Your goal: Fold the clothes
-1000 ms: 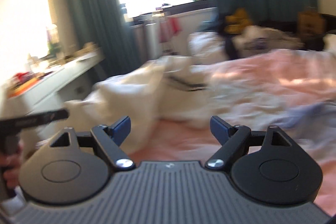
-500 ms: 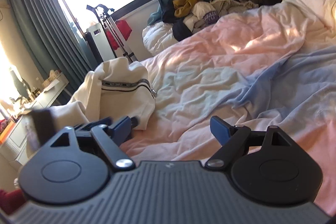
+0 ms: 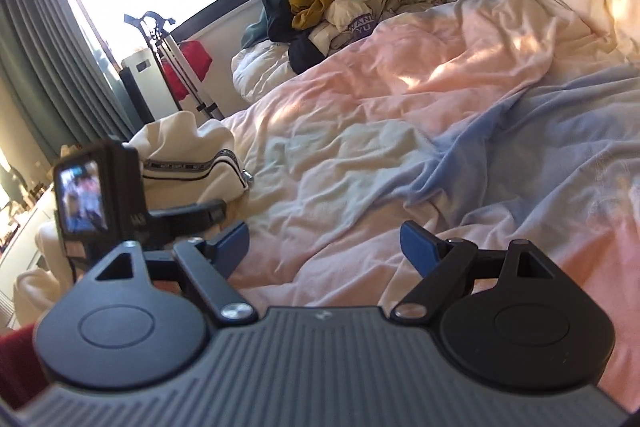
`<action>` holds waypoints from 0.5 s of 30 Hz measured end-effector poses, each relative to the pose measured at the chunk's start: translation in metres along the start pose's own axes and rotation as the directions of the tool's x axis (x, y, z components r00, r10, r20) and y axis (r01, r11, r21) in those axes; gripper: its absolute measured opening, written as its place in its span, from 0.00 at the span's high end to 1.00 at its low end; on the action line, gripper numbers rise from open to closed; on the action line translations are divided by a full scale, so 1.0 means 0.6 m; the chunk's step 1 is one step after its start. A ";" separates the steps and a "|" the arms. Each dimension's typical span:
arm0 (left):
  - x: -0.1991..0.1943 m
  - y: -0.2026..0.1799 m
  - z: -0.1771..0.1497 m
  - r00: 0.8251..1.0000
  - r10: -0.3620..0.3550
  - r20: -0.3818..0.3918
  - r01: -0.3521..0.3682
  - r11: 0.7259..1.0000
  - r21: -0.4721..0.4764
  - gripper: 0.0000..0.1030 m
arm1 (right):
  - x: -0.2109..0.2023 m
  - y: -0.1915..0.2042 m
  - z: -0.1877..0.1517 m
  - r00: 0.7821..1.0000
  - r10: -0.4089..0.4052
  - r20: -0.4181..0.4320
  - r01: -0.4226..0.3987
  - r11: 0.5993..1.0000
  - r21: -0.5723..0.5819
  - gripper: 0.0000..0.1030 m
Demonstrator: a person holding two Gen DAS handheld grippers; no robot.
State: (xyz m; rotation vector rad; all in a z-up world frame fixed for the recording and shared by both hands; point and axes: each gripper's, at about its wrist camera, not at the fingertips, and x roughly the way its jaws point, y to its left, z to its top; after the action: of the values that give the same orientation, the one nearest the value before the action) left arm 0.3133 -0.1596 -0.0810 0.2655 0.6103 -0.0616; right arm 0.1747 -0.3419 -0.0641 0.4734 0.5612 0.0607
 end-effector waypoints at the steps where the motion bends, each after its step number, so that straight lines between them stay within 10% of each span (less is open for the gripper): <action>1: -0.015 -0.003 0.009 1.000 -0.004 0.028 0.004 1.000 0.012 0.92 | -0.005 -0.001 0.000 1.000 0.002 0.006 -0.002 1.000 0.003 0.18; 15: -0.169 -0.137 0.260 0.942 -0.193 0.274 0.177 0.981 0.082 0.93 | -0.046 -0.041 0.010 0.997 -0.013 0.070 0.003 0.990 0.140 0.18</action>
State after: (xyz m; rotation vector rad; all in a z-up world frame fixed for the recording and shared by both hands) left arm 0.3059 -0.2823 0.0810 0.2477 0.3494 -0.2935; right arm 0.1528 -0.3713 -0.0567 0.6071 0.5001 -0.0031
